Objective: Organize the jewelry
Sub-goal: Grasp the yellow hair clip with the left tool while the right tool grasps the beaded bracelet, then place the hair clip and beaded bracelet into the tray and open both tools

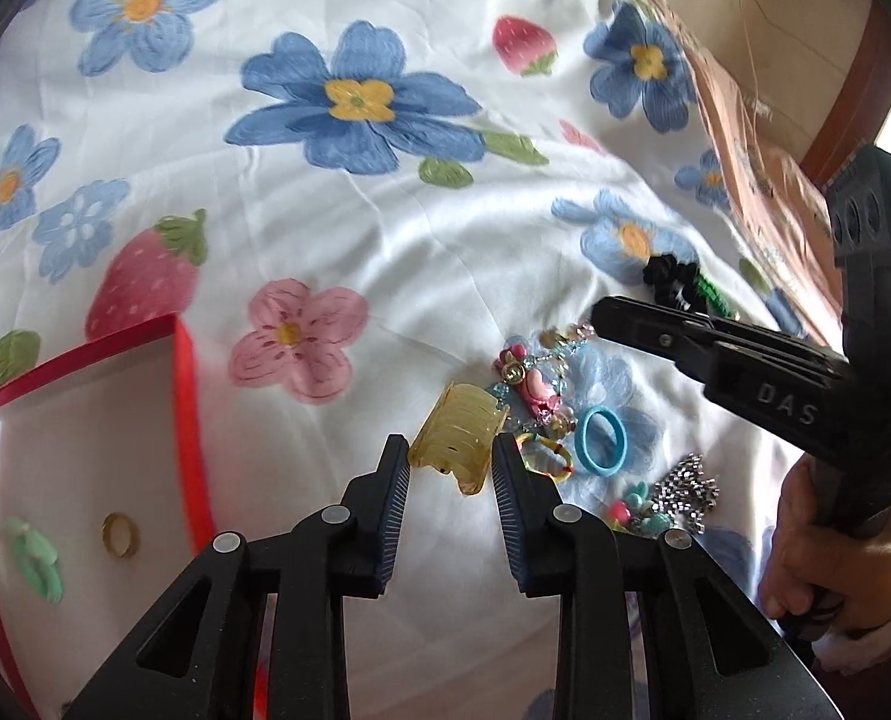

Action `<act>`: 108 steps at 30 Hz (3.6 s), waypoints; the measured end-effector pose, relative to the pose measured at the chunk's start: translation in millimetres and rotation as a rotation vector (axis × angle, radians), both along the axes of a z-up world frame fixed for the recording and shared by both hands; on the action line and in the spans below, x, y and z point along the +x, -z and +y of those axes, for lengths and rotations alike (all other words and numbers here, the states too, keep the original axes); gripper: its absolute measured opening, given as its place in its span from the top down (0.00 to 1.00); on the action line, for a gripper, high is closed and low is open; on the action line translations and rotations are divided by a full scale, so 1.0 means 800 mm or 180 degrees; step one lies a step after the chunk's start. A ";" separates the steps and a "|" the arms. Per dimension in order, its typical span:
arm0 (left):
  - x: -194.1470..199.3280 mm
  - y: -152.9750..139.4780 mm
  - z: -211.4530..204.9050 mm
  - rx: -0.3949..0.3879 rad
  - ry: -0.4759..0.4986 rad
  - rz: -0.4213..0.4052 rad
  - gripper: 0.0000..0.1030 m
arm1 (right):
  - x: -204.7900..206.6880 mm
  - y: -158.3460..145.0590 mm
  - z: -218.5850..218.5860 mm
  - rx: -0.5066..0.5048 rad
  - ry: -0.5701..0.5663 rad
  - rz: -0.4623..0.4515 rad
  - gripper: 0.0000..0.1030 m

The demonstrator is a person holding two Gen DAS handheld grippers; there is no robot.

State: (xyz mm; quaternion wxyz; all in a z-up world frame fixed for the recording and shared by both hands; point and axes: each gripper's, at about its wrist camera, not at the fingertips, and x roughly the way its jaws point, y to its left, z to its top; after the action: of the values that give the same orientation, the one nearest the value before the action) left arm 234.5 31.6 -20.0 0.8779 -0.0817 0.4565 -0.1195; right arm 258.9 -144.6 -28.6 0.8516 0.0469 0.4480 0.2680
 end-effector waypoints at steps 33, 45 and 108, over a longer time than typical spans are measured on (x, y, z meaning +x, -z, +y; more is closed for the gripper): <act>-0.173 -0.049 0.177 -0.0191 -0.0998 -0.0247 0.74 | -0.088 -0.091 0.135 0.0354 -0.0729 -0.0288 0.93; -0.194 -0.040 0.233 -0.0121 -0.1318 -0.0201 0.74 | -0.110 -0.086 0.205 0.0449 -0.1108 -0.0172 0.93; -0.145 0.038 0.245 0.0079 -0.1440 0.0230 0.53 | -0.124 0.013 0.272 -0.0073 -0.1442 0.0294 0.69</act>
State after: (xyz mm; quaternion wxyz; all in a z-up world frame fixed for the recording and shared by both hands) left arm 118.4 227.6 -50.6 0.8664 -0.1753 0.4591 0.0890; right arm 159.3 72.9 -38.9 0.7488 -0.0523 0.4886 0.4448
